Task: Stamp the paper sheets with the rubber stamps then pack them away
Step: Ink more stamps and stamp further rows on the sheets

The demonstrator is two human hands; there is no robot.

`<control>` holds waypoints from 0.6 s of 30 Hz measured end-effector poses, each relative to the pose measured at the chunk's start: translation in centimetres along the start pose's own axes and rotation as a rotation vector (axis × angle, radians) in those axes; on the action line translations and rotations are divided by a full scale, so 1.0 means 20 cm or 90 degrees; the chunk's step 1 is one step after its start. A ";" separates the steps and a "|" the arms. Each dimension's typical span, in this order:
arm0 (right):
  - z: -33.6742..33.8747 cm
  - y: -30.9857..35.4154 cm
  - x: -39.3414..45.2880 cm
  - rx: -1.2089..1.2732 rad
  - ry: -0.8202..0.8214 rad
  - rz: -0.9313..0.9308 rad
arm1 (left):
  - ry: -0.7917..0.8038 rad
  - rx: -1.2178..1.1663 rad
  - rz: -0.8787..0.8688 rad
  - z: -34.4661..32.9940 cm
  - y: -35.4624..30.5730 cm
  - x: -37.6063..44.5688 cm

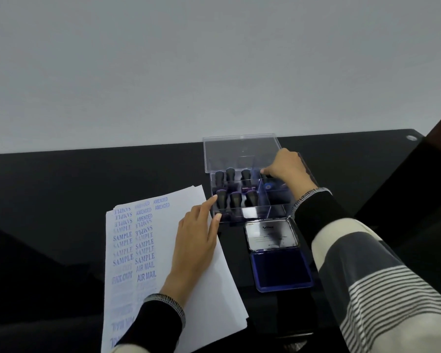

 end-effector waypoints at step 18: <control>0.07 -0.04 -0.49 0.632 -0.045 0.053 | -0.078 0.075 -0.027 0.06 -0.05 -0.01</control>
Point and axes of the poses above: each hand's wrist, its own x-axis towards the middle knuckle, its own z-axis out of the back of the hand, y = z × x, the point moved 4 cm from there along x, towards the middle knuckle, and after that the axes turned 8 degrees about x, right-handed, at the moved point
